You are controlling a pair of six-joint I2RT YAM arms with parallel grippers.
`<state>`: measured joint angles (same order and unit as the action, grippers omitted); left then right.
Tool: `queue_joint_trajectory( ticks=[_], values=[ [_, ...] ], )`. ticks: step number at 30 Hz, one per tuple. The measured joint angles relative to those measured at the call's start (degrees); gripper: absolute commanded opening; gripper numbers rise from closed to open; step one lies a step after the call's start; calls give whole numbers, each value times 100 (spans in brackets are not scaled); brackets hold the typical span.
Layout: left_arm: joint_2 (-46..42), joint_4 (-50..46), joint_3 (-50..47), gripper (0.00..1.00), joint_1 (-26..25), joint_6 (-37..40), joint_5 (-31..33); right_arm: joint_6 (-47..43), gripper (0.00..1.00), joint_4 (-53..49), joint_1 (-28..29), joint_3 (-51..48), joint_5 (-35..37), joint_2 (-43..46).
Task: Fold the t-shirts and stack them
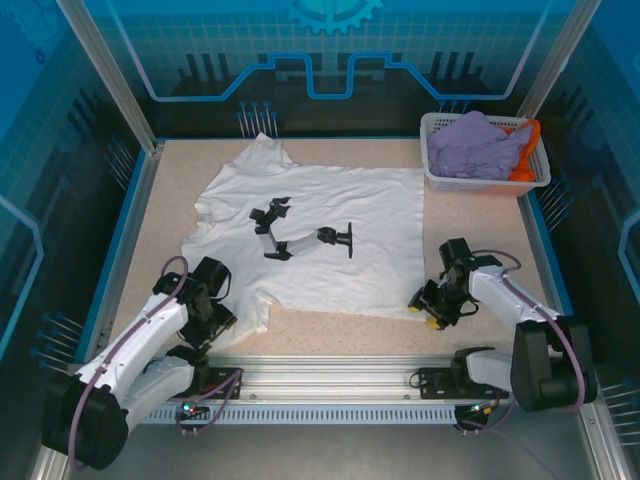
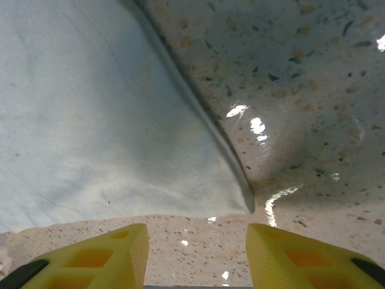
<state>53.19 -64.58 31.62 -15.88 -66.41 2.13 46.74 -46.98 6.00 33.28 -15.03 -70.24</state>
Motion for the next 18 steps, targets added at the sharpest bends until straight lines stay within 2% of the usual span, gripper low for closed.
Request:
queue_joint_trajectory(
  ticks=[7,14,18],
  values=[
    [162,81,-179,54,0,-378,120,2,46,203,-7,-83,-46,-157],
    [310,87,-179,54,-4,-424,431,-20,43,358,-22,-81,-42,-330],
    [518,109,-179,52,-4,-417,573,-39,37,343,-63,-42,7,-374]
  ],
)
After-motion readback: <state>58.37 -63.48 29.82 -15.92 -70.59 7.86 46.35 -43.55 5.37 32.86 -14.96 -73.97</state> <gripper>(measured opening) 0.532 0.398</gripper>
